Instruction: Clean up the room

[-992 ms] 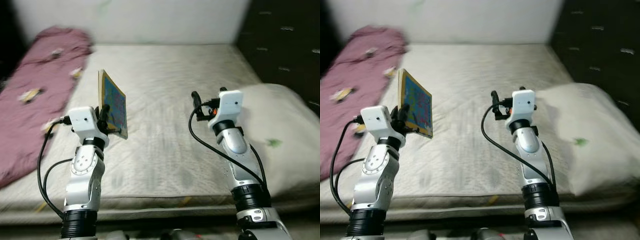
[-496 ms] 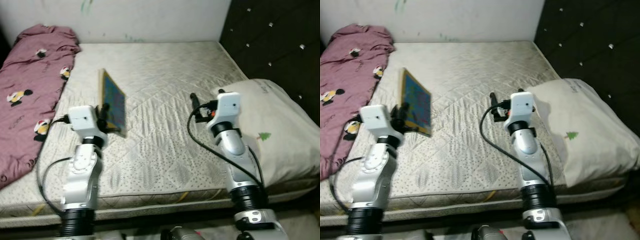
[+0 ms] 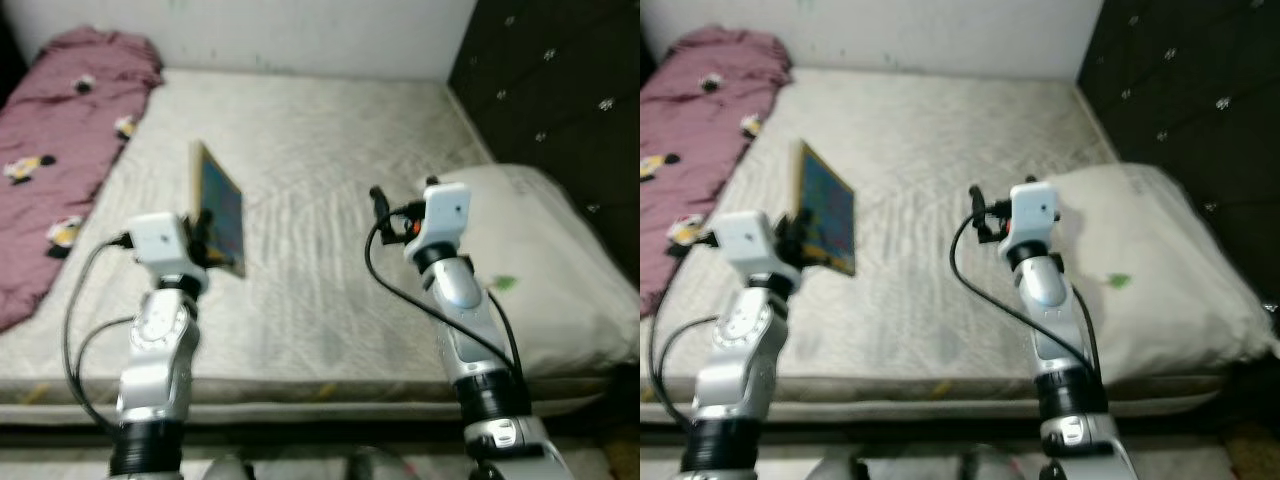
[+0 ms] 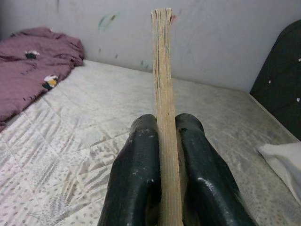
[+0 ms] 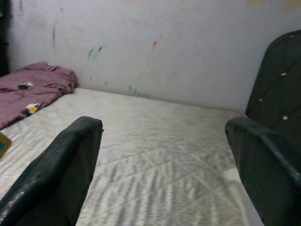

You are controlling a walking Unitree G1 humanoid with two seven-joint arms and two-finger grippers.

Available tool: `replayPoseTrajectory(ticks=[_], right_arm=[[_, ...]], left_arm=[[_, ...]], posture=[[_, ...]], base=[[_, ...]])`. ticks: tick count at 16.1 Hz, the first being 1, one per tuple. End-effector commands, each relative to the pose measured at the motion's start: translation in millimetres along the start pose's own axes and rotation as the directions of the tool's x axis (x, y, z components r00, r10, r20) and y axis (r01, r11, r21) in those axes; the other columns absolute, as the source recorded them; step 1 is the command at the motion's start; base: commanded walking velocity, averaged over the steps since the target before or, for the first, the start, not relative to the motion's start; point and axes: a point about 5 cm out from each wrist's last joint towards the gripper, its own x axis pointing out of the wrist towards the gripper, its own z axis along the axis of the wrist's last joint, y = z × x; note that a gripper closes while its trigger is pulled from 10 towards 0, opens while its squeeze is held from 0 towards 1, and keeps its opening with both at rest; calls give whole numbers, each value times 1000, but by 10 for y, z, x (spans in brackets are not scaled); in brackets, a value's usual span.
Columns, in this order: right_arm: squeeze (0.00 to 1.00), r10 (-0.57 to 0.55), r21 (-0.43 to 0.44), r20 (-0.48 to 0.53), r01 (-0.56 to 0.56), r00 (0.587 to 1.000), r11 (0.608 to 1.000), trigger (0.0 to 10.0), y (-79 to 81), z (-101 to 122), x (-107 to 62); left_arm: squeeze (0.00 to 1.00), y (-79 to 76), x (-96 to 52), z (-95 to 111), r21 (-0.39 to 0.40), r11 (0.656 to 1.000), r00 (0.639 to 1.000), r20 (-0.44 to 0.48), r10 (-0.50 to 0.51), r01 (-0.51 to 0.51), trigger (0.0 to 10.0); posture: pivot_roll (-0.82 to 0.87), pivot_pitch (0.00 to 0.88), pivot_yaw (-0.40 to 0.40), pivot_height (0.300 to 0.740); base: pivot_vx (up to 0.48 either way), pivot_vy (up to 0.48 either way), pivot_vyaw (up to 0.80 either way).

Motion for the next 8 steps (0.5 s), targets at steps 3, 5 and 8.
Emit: replayPoseTrajectory(ticks=[3,5,8], right_arm=[[0,-21,-11,-6,21,1000,1000,10000,-84,0,-15],[0,-21,-11,-6,21,1000,1000,10000,-84,0,-15],[0,-21,-11,-6,21,1000,1000,10000,-84,0,-15]], left_arm=[[0,-113,22,84,-8,999,998,46,-34,34,10000],[0,-113,22,84,-8,999,998,46,-34,34,10000],[0,-113,22,84,-8,999,998,46,-34,34,10000]], posture=[[-57,0,-8,740],[-57,0,-8,740],[-57,0,-8,740]], base=[[0,-398,0],[0,-398,0],[0,-398,0]])
